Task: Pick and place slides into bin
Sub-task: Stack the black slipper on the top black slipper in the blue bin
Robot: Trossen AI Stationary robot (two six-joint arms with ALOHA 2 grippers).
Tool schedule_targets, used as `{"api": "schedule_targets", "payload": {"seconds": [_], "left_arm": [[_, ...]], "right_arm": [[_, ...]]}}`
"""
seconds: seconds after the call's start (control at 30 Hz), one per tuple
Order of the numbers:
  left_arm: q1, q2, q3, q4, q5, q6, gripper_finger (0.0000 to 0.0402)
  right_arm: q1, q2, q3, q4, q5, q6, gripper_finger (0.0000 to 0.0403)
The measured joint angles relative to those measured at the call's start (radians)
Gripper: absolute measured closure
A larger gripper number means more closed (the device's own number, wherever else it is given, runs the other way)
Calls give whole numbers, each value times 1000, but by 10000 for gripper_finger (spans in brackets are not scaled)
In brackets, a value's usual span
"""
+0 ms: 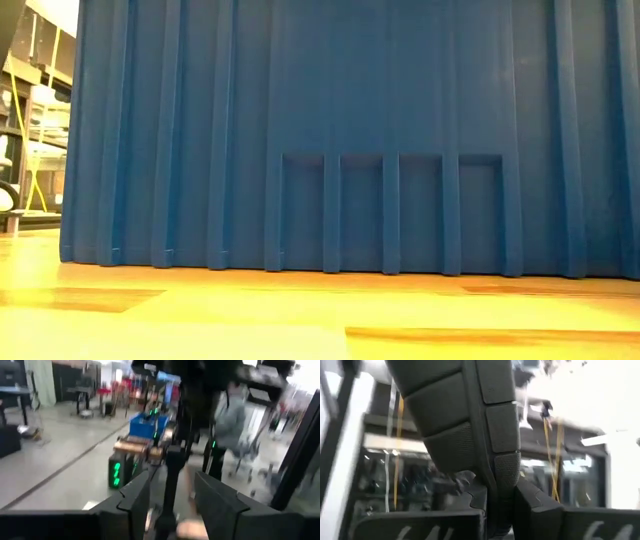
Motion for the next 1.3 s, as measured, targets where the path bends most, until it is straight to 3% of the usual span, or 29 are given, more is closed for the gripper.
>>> {"api": "schedule_targets", "payload": {"seconds": [0.37,0.67,0.8,0.97,1.3], "left_arm": [[-1,-200,1,-373,-135,-8,199],[-1,-238,1,-606,-107,-75,85],[-1,-219,1,-657,-70,-74,54],[-1,-207,0,-693,-31,-43,48],[-1,-207,1,-723,30,12,80]], "right_arm": [[0,0,126,-653,97,261,384],[0,39,124,-976,113,410,384],[0,84,122,-1053,99,437,385],[0,114,124,-1102,5,463,385],[0,142,122,-1158,-118,480,386]]}}
